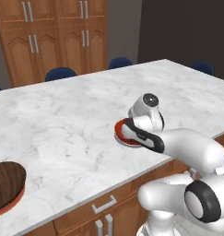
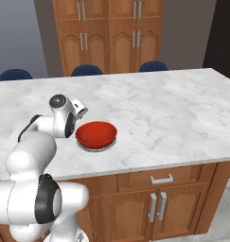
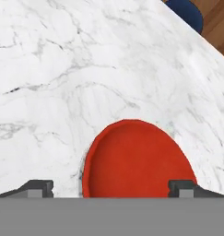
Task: Move the bowls from the cabinet to the plates on the dining table.
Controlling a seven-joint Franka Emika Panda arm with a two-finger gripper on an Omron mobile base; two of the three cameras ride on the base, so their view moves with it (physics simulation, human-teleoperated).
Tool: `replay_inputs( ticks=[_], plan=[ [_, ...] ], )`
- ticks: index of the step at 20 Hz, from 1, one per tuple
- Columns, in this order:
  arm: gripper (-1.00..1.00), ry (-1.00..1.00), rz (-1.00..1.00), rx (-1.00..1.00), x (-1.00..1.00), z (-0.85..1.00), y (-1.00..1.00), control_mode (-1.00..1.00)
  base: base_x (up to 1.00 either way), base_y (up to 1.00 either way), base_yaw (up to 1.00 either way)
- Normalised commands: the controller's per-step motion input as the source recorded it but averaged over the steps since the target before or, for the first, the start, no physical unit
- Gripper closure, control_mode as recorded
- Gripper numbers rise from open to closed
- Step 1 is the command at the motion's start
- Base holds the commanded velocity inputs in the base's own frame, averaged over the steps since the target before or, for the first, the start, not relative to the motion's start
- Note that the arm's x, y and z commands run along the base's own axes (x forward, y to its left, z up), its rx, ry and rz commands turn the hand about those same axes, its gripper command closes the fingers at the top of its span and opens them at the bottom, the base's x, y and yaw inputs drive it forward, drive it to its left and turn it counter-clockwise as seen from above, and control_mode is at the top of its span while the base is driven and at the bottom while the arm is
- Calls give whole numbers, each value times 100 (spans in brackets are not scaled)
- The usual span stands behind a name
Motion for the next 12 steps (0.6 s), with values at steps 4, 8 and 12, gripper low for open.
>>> replay_inputs(
  ticks=[4, 8, 12],
  plan=[
    [-100, 0, -1, 9, -16, 58, 0, -100, 0, 0, 0],
    [-100, 0, -3, 7, -20, 57, 0, -100, 0, 0, 0],
    [-100, 0, -5, 5, -23, 54, 0, -100, 0, 0, 0]
  ],
)
